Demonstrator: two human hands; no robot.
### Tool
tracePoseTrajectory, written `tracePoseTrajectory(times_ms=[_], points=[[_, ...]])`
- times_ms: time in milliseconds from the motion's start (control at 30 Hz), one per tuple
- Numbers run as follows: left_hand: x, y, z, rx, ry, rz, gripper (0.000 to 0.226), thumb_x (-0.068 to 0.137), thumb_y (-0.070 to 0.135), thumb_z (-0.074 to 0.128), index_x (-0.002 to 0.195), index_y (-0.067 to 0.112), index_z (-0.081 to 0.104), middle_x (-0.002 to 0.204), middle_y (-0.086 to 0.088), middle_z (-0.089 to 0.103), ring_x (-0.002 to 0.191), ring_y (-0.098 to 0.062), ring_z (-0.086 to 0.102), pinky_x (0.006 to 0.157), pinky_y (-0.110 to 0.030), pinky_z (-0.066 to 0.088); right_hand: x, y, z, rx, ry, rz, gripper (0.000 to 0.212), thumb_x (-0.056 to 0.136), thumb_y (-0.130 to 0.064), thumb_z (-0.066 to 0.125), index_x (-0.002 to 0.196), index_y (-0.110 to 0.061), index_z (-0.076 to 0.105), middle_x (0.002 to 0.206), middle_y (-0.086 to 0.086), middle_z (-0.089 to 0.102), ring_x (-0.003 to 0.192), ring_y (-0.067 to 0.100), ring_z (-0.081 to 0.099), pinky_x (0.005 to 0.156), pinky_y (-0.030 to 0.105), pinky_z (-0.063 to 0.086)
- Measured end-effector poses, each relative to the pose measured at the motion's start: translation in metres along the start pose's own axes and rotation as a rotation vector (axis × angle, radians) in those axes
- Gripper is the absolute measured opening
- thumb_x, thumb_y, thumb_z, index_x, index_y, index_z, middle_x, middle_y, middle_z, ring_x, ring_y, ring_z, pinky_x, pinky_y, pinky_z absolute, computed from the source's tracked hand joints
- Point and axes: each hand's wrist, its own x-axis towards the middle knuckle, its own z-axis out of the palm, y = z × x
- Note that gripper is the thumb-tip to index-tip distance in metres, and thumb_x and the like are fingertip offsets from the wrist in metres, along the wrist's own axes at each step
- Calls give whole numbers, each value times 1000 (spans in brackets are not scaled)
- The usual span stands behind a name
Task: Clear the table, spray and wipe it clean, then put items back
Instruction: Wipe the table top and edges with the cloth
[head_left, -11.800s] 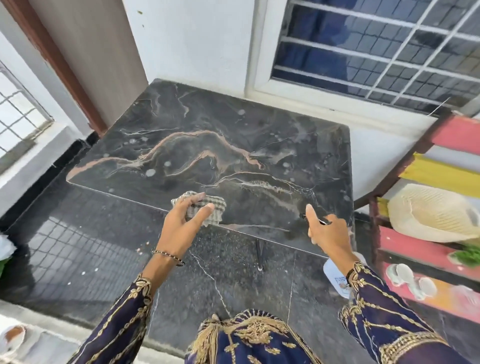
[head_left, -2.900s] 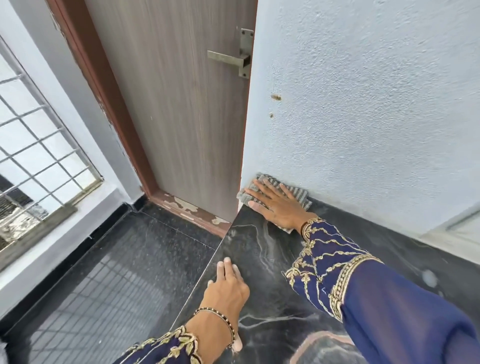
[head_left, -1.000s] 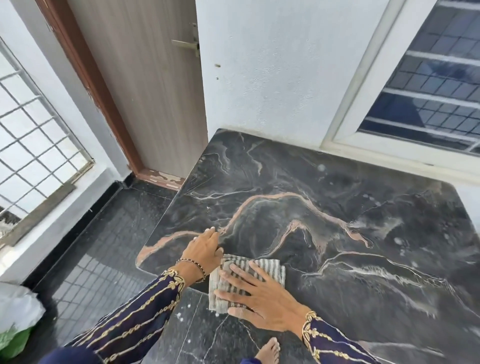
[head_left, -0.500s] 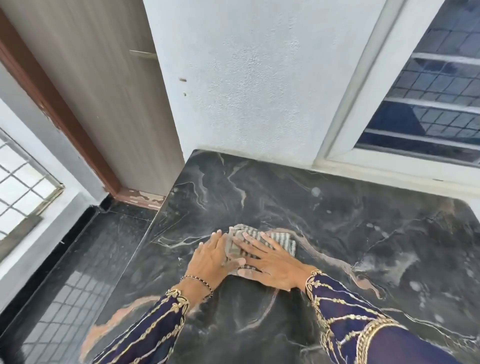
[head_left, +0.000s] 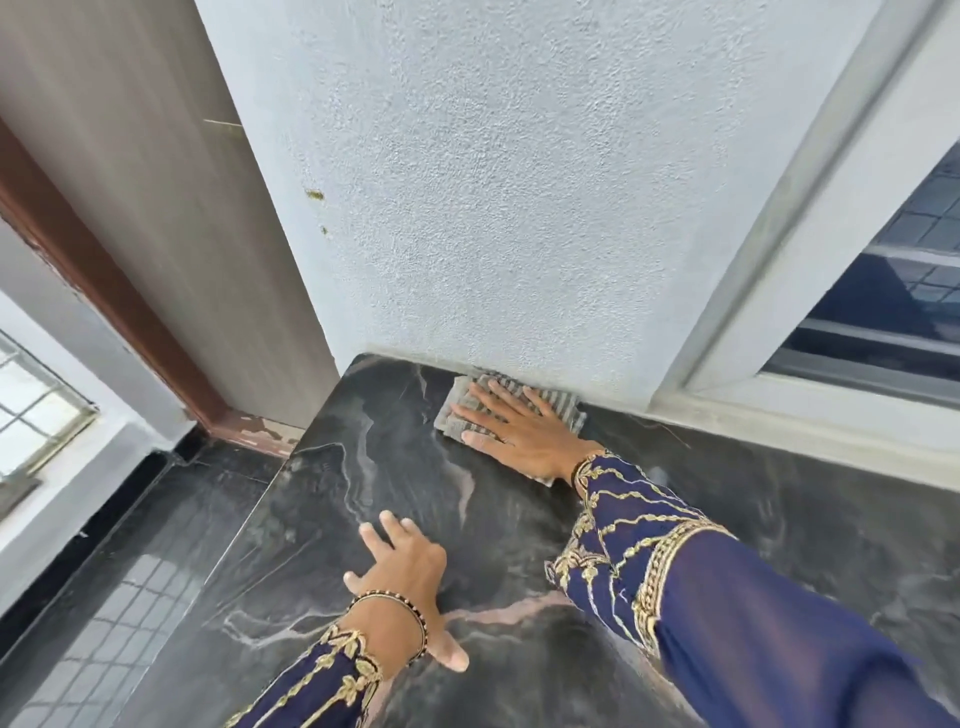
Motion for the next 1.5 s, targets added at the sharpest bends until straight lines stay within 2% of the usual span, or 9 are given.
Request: tracePoseTrajectory(times_ms=[367, 500, 733, 800, 933, 1033, 1267, 1367, 1500], points=[[-19, 0, -5, -58, 25, -21, 153, 51, 70, 78, 145, -13, -9, 156, -32, -7, 144, -52, -2, 104, -59, 42, -104, 85, 5, -4, 5, 55, 56, 92, -78, -2, 145, -69, -18, 152, -38, -35, 141, -12, -37, 123, 36, -20], [-26, -1, -8, -76, 30, -9, 152, 52, 66, 81, 145, -14, -8, 155, -35, -6, 143, -55, -1, 109, -55, 38, -109, 79, 9, 10, 17, 123, 59, 91, -78, -2, 146, -67, -16, 158, -34, -30, 148, -5, -31, 124, 40, -20], [-40, -6, 2, -255, 147, 23, 144, 51, 63, 84, 151, -2, 2, 158, -24, 2, 147, -45, 1, 116, -53, 29, -150, 9, 44, 45, 79, 145, 50, 90, -79, -7, 139, -74, -17, 163, -27, -26, 152, 3, -29, 123, 43, -23], [-50, -6, 21, -352, 287, 75, 125, 65, 59, 78, 152, 4, 6, 160, -16, 5, 149, -34, 3, 119, -51, 21, -170, -18, 57, 25, 92, 110, 52, 93, -76, -5, 144, -71, -14, 164, -25, -25, 152, 4, -29, 124, 46, -19], [-94, 12, 86, -473, 580, 194, 64, 100, 42, 40, 151, 9, 21, 162, -10, 13, 151, -25, 8, 123, -44, 11, -215, -76, 85, -16, 116, 38, 55, 99, -70, 0, 153, -62, -5, 168, -20, -18, 155, 8, -23, 125, 49, -13], [-138, 24, 128, -558, 664, 246, 55, 102, 37, 35, 149, 10, 29, 160, -9, 22, 150, -22, 14, 122, -39, 11, -255, -122, 104, -35, 117, -3, 53, 103, -65, 7, 155, -59, -1, 170, -17, -15, 156, 10, -20, 126, 52, -9], [-212, 32, 188, -532, 532, 282, 58, 102, 37, 35, 152, 12, 20, 163, -7, 10, 151, -20, 4, 122, -42, 5, -348, -219, 141, -67, 55, -129, 59, 106, -62, 13, 155, -41, 37, 172, -10, 0, 158, 13, -17, 127, 54, -3], [-231, 33, 203, -487, 492, 288, 59, 101, 33, 38, 153, 12, 19, 163, -8, 6, 151, -21, 1, 123, -45, 5, -386, -245, 151, -73, 46, -186, 53, 107, -59, 18, 156, -43, 33, 172, -4, 9, 158, 17, -13, 126, 53, -10], [-247, 39, 209, -453, 440, 311, 59, 102, 37, 34, 152, 10, 20, 163, -8, 6, 151, -21, 2, 122, -44, 6, -432, -250, 163, -136, 113, -272, 51, 110, -54, 22, 160, -48, 13, 173, -5, -2, 159, 18, -12, 124, 52, -9]])
